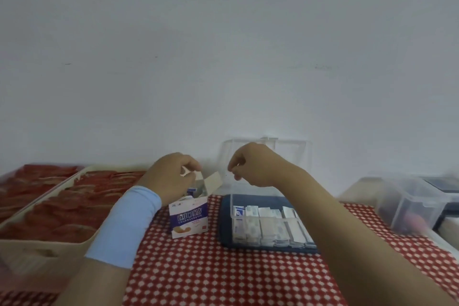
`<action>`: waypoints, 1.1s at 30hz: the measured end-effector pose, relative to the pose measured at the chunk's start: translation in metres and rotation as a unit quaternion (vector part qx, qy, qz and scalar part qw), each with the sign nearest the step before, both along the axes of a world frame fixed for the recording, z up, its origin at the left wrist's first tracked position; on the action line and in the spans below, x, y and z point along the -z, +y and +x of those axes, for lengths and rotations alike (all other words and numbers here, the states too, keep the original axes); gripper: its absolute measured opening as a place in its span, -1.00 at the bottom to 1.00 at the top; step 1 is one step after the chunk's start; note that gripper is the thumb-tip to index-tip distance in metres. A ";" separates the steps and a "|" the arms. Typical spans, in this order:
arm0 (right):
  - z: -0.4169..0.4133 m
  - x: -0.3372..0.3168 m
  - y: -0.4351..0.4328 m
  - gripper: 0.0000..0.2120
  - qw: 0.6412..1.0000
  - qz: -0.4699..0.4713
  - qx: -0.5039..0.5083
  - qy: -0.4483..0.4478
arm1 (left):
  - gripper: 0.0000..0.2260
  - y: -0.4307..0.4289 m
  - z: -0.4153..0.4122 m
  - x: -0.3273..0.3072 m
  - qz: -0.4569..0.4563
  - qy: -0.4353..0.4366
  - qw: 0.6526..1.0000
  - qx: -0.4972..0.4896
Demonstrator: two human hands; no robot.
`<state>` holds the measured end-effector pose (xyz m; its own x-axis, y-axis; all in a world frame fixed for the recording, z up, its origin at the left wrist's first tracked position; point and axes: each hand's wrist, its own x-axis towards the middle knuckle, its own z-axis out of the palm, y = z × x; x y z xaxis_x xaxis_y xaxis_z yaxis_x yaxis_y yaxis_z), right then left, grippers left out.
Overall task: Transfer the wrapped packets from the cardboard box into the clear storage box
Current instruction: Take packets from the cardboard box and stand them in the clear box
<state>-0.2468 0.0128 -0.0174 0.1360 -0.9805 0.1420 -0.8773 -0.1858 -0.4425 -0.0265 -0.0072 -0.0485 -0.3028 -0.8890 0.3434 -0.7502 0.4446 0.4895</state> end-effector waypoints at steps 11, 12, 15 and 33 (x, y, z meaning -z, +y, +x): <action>0.066 0.014 -0.018 -0.86 0.994 -0.009 -0.076 0.079 | -0.46 -0.009 0.043 0.030 0.073 -0.048 0.996 0.024; 0.071 0.014 -0.019 -0.87 0.993 -0.002 -0.083 0.083 | -0.44 -0.010 0.045 0.030 0.081 -0.032 0.996 0.033; 0.085 0.016 -0.024 -0.88 0.989 0.016 -0.100 0.104 | -0.40 -0.015 0.050 0.032 0.093 0.002 0.994 0.051; 0.088 0.043 -0.029 -0.82 0.993 -0.097 -0.058 -0.030 | -0.81 -0.021 0.051 0.037 0.086 0.096 0.992 0.019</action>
<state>-0.1586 -0.0157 -0.0602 0.2319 -0.9123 0.3374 -0.8187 -0.3704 -0.4389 0.0246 -0.0284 -0.0853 -0.2804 -0.9287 0.2426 -0.6204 0.3682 0.6925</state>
